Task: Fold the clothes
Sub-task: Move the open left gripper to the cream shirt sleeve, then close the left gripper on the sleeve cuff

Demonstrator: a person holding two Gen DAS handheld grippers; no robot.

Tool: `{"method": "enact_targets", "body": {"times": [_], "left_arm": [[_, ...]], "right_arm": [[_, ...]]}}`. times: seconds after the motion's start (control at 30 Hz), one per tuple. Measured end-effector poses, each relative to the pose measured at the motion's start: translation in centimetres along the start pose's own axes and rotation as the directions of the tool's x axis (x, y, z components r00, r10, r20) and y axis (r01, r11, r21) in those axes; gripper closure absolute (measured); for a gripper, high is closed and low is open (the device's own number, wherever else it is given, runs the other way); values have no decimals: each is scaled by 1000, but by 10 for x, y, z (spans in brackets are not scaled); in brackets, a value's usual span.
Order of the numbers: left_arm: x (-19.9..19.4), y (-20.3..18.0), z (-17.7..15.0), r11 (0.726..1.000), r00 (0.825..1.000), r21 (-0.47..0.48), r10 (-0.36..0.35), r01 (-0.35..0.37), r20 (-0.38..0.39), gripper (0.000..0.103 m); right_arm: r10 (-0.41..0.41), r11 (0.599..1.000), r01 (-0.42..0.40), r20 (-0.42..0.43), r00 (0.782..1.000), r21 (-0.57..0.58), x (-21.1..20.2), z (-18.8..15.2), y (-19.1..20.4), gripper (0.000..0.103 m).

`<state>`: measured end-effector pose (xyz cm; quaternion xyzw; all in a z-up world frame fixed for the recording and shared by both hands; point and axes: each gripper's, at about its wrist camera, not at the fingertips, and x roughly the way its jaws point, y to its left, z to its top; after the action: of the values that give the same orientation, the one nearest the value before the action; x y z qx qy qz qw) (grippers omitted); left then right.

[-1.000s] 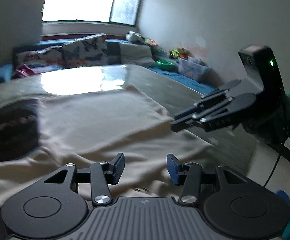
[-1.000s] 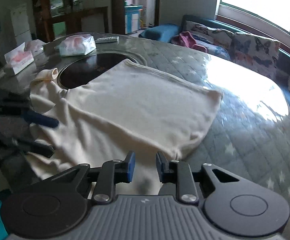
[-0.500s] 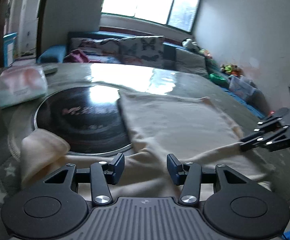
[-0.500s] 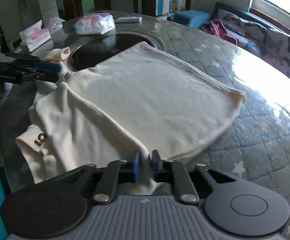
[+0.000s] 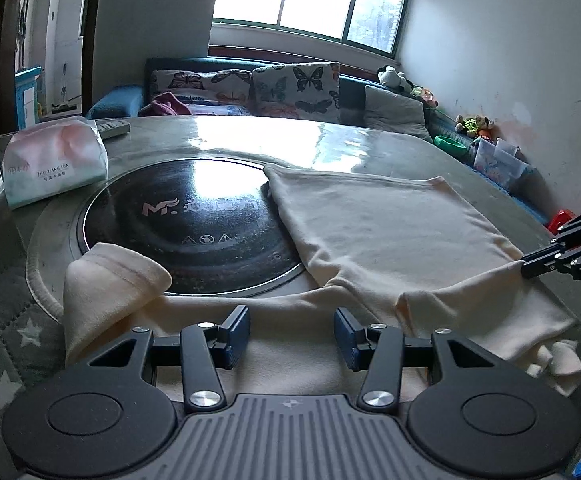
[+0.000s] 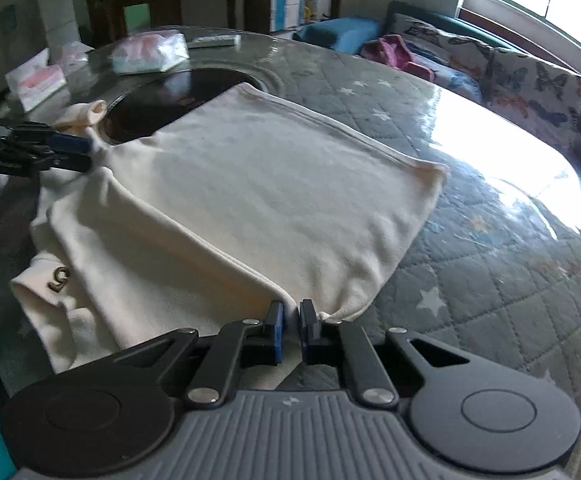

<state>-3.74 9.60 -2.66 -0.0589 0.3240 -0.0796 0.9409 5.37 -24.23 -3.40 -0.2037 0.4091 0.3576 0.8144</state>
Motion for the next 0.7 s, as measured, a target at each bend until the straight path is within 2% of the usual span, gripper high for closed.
{"method": "enact_targets", "body": {"times": [0.13,0.2,0.27,0.33,0.4,0.47,0.57,0.7], "left_arm": [[0,-1,0,1000,1000,5,7,-7,-1,53],[0,-1,2,1000,1000,3,10,-10,-3,53],[-1,-6,6,1000,1000,-5,24,-24,-2,55],[-9,-18,12,1000,999,8,-11,10,42,55],[-13,-34,17,998,996,22,-68,67,65,56],[-11,-52,21,989,988,47,-143,141,64,61],[1,-76,19,974,977,93,-210,206,42,62],[23,-87,12,974,980,107,-199,199,-11,68]], "right_arm": [[-50,997,49,29,998,53,-8,-2,-8,96],[-47,997,44,30,998,65,-11,-4,-13,94],[-69,997,67,43,997,49,-14,-3,-9,87],[-89,996,87,67,994,29,-18,-2,-2,87],[-60,998,58,103,993,24,-23,1,7,86],[-36,999,35,122,992,10,-22,4,17,85],[-2,1000,0,121,993,15,-9,6,25,84],[6,998,-13,111,994,60,6,0,23,77]]}}
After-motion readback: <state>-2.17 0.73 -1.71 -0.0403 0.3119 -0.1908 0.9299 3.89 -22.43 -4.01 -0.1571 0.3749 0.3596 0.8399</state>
